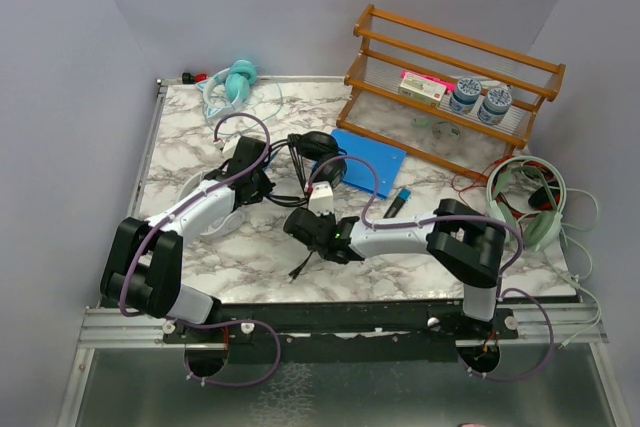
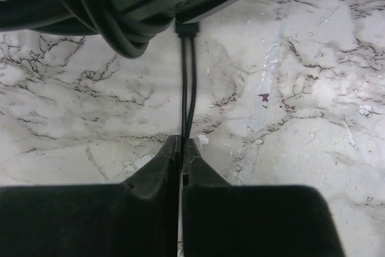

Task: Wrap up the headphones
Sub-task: Wrap the headphones cable around the headphones.

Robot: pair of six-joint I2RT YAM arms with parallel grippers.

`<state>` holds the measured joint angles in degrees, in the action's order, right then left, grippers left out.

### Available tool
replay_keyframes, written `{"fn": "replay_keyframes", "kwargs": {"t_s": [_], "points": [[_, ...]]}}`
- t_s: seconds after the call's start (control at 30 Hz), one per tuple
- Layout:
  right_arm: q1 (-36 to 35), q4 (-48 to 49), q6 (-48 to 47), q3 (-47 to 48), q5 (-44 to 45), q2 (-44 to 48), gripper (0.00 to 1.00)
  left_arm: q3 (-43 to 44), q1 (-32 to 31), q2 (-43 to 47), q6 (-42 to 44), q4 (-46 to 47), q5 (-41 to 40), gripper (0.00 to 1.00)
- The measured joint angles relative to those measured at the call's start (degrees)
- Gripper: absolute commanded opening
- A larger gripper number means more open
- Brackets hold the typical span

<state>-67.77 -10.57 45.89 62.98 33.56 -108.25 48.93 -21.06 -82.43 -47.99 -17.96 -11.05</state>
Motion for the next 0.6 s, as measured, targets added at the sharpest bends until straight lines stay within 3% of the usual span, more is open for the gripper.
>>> {"fn": "replay_keyframes", "kwargs": {"t_s": [0.27, 0.6], "points": [[0.0, -5.0, -2.6, 0.9, -1.1, 1.2, 0.01, 0.0, 0.0, 0.0, 0.3, 0.0, -0.2, 0.00], [0.0, -0.5, -10.0, -3.9, -13.6, 24.3, 0.01, 0.0, 0.0, 0.0, 0.5, -0.1, -0.8, 0.00]]}}
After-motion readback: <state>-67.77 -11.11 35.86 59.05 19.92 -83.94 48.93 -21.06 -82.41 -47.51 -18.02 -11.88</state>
